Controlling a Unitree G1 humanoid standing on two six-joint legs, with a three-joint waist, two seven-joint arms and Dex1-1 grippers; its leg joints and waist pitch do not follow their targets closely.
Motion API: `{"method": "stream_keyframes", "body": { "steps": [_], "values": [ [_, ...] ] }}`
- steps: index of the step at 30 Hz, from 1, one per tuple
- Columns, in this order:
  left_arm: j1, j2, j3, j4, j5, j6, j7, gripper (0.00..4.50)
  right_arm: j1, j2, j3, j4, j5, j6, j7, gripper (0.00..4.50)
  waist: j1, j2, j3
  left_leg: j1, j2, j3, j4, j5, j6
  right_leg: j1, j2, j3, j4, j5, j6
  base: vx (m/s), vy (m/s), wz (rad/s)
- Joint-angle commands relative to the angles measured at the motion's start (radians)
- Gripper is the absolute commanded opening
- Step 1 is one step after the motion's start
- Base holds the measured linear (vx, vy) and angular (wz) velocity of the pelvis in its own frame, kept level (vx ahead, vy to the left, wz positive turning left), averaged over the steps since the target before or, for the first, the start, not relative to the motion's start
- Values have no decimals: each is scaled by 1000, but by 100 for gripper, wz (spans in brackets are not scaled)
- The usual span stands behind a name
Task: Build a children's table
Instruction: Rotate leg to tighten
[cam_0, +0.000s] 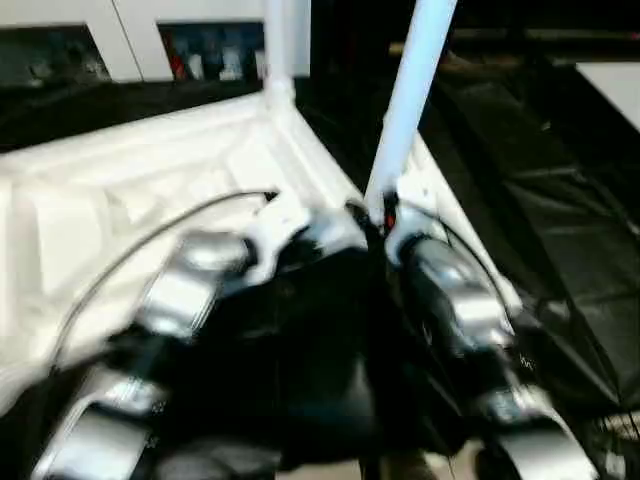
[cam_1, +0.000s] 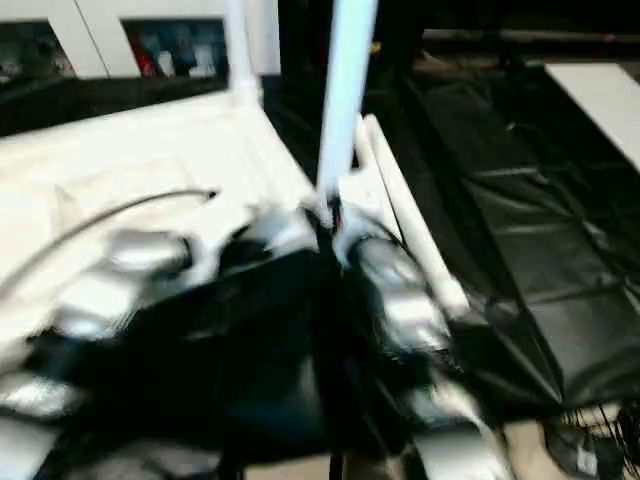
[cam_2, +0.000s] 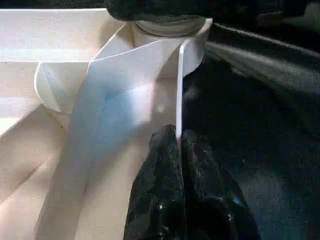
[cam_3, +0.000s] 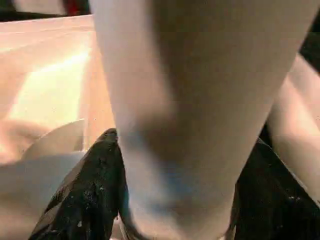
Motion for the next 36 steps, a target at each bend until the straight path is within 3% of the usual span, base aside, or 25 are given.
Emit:
{"method": "stream_keyframes", "body": {
  "steps": [1,3,5,6,8,9,10,12,14,15,17,18,19,23,25,28,29,30,31,33,35,36],
  "values": [
    [11,-47,-18,65,2,27,81,0,25,77,55,84,26,12,16,265,-18,4,-48,66,44,-58,-82,-631,-79,-7,-41,8,-108,-678,-50,-61,22,-4],
    [12,-55,-17,59,0,33,78,0,16,85,70,94,5,0,18,265,-19,6,-50,56,46,-66,-95,-641,-81,9,-42,3,-105,-645,-49,0,0,0],
    [15,-55,-15,47,-4,41,68,0,16,86,81,88,-3,-6,54,265,-21,6,-51,56,46,-71,-102,-652,-82,12,-43,5,-104,-611,-55,0,0,0],
    [20,-43,-12,33,-1,49,54,0,23,88,78,63,5,-25,96,300,-19,5,-53,53,47,-73,-105,-636,-78,15,-47,10,-100,-573,-64,0,0,0],
    [22,-38,-12,30,0,50,49,0,25,89,75,56,7,-31,102,300,-17,3,-53,53,46,-70,-103,-614,-69,9,-50,18,-101,-548,-75,0,0,0],
    [24,-25,-9,28,2,50,36,0,21,77,83,50,-9,-61,109,340,-16,3,-54,55,45,-67,-101,-600,-62,7,-51,23,-101,-539,-82,0,0,0],
    [28,-12,-10,26,2,37,22,0,22,68,86,37,-11,-62,116,340,-16,6,-55,49,45,-68,-101,-577,-56,11,-54,25,-98,-523,-89,0,0,0],
    [33,4,-14,21,-1,29,5,0,20,56,91,29,-9,-70,124,349,-19,2,-54,40,45,-66,-103,-551,-46,16,-53,26,-95,-499,-97,0,0,0],
    [41,32,-18,15,2,6,-20,0,24,21,114,-2,-17,-82,169,386,-19,1,-59,38,45,-65,-100,-513,-35,20,-55,28,-94,-482,-103,0,0,0],
    [44,42,-20,13,4,-9,-30,0,27,8,122,-14,-22,-84,187,386,-22,-1,-62,30,46,-61,-99,-469,-23,25,-54,30,-89,-435,-115,0,0,0],
    [73,104,-21,-20,-11,-30,-113,0,54,-96,168,-109,-40,-73,313,386,-20,-1,-59,35,45,-53,-95,-441,-6,20,-50,31,-90,-412,-128,0,0,0],
    [82,127,-22,-29,-13,-42,-139,0,63,-132,179,-140,-39,-65,361,386,-18,-3,-60,32,47,-50,-94,-415,5,25,-51,34,-85,-394,-131,0,0,0],
    [82,127,-22,-29,-13,-42,-140,0,64,-132,179,-141,-39,-65,362,386,-20,-3,-59,24,48,-51,-95,-387,17,31,-52,33,-83,-383,-138,0,0,0],
    [127,209,-26,-77,-59,-128,-286,0,93,-253,186,-225,-16,-61,521,386,-19,-4,-61,25,51,-47,-89,-342,35,30,-51,33,-80,-369,-160,0,0,0],
    [149,252,-38,-115,-84,-123,-362,0,105,-291,178,-256,13,-56,595,386,-16,-2,-67,34,53,-39,-81,-301,53,28,-46,36,-71,-278,-197,56,-28,6],
    [162,303,-54,-144,-81,-129,-403,0,131,-359,197,-297,47,-69,726,386,-14,-1,-67,35,54,-33,-73,-269,77,27,-43,37,-61,-211,-228,76,-28,11],
    [162,305,-49,-150,-89,-127,-409,0,138,-377,206,-308,55,-69,750,386,-12,2,-72,39,55,-26,-65,-226,88,28,-40,36,-51,-151,-255,88,-28,13],
    [163,307,-46,-155,-96,-123,-416,0,141,-389,212,-314,60,-67,768,386,-11,2,-75,39,55,-23,-62,-199,95,30,-38,36,-45,-111,-267,92,-17,7],
    [164,309,-45,-158,-101,-121,-423,0,144,-398,217,-318,63,-66,782,386,-10,0,-80,30,54,-21,-57,-133,110,39,-36,34,-29,-21,-289,92,-17,7],
    [164,320,-42,-163,-110,-126,-439,0,154,-434,238,-338,73,-64,853,386,-3,-4,-83,28,51,-15,-47,-78,131,42,-33,34,-16,78,-304,73,-5,1],
    [163,322,-40,-160,-109,-130,-438,0,154,-440,243,-339,70,-69,864,386,0,-4,-85,25,49,-16,-43,-52,151,46,-33,33,-9,122,-314,32,-2,1],
    [162,325,-37,-153,-110,-141,-442,0,155,-446,247,-343,67,-71,887,386,1,-5,-81,24,50,-16,-44,-65,154,46,-35,32,-13,97,-313,0,0,0]
  ]
}}
